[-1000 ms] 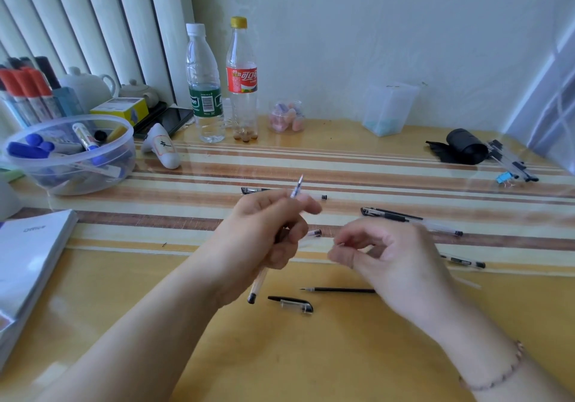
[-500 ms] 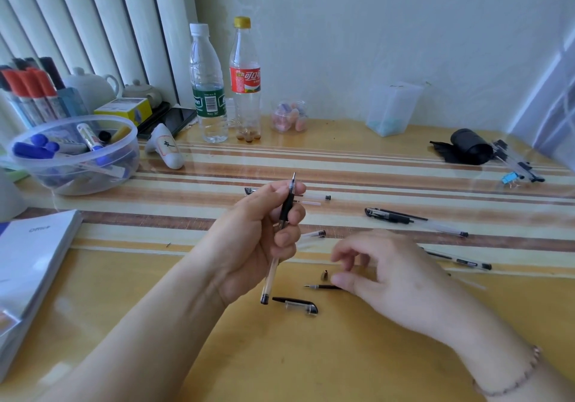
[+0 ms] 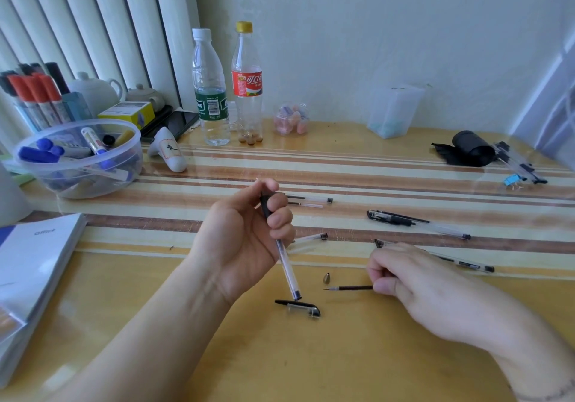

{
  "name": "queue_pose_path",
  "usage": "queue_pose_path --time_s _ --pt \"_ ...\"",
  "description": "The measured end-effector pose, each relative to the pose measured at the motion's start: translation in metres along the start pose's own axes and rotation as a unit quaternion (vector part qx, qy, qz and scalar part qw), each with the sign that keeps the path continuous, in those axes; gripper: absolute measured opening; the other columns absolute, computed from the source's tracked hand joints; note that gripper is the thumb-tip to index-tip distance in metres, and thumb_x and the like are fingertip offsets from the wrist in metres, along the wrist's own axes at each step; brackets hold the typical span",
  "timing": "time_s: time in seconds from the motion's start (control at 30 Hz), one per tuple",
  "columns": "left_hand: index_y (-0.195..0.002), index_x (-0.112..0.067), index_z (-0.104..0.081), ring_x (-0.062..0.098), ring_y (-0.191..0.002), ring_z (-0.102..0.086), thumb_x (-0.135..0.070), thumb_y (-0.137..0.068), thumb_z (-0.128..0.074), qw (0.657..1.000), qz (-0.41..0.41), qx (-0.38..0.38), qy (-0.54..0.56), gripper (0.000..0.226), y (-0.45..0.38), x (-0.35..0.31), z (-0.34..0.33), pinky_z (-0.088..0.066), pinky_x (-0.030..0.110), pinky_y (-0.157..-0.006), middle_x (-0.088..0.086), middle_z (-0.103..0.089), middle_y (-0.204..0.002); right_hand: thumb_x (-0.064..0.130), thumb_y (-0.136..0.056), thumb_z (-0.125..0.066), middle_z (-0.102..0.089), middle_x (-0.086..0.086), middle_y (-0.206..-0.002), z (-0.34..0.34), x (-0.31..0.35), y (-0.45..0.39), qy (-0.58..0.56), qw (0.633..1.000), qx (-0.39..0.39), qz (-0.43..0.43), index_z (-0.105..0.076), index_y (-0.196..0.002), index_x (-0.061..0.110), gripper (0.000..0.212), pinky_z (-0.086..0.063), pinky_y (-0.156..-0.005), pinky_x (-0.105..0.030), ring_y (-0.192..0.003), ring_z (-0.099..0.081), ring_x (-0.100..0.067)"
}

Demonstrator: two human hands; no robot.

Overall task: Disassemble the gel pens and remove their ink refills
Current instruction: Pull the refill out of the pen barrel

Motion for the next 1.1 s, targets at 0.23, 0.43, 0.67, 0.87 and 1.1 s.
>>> queue_pose_path --time_s 0.23,0.43,0.67,0.87,1.1 --pt "-0.084 -0.012 -0.053 0.014 -0.061 -0.051 -0.021 -0.101 -0.032 0.994 -0.029 0.038 0.101 0.028 0.005 0.014 -0.015 -0.044 0.024 -0.065 0.002 -0.049 -0.074 0.054 -0.094 -0.035 -0.040 0.006 -0.058 0.024 0.017 0.000 -0.438 0.896 -0.072 0.018 -0.053 -0.086 0.016 0.043 -0.030 -0.047 -0.023 -0.044 -0.032 -0.011" --pt "-0.085 -0.012 -0.058 0.018 -0.080 -0.064 -0.025 -0.098 -0.037 0.994 -0.029 0.064 0.087 0.028 0.012 0.028 -0.026 -0.048 0.029 -0.083 0.005 -0.061 -0.083 0.058 -0.082 -0.051 -0.059 0.005 -0.059 0.009 0.058 -0.002 -0.214 0.957 -0.158 0.113 -0.066 -0.071 0.026 0.036 -0.037 -0.047 -0.026 -0.048 -0.048 -0.014" --pt "-0.095 -0.020 -0.066 0.014 -0.077 -0.062 -0.027 -0.096 -0.046 0.976 -0.183 -0.055 0.105 0.021 0.008 -0.043 0.005 -0.049 0.027 -0.074 0.000 -0.064 -0.085 0.037 -0.096 -0.044 -0.056 0.008 -0.056 0.015 0.031 0.002 -0.182 0.978 -0.069 0.074 -0.053 -0.071 0.024 0.030 -0.035 -0.048 -0.022 -0.046 -0.040 -0.005" --pt "-0.096 -0.016 -0.069 0.007 -0.053 -0.039 -0.020 -0.089 -0.053 0.981 -0.180 -0.053 -0.045 0.018 0.006 -0.022 -0.002 -0.040 0.018 -0.055 -0.003 -0.047 -0.062 0.049 -0.091 -0.031 -0.062 -0.011 -0.063 0.032 0.006 0.000 -0.373 0.902 -0.218 0.009 -0.052 -0.075 0.017 0.042 -0.042 -0.051 -0.022 -0.055 -0.053 -0.019" --pt "-0.091 -0.001 -0.073 0.021 -0.066 -0.068 0.004 -0.089 -0.060 0.872 -0.066 0.079 -0.479 0.015 0.016 0.042 -0.020 -0.056 0.032 -0.068 0.010 -0.069 -0.070 0.049 -0.096 -0.025 -0.071 0.005 -0.075 0.030 0.021 0.001 -0.268 0.924 -0.268 0.058 -0.049 -0.078 0.033 0.034 -0.047 -0.057 -0.019 -0.063 -0.065 -0.010"
Point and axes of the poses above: each hand's wrist, its own y-axis away from the middle knuckle, its own z-axis out of the back of the hand, x = y × z, the point moved 5 cm from there along -y, towards the middle knuckle
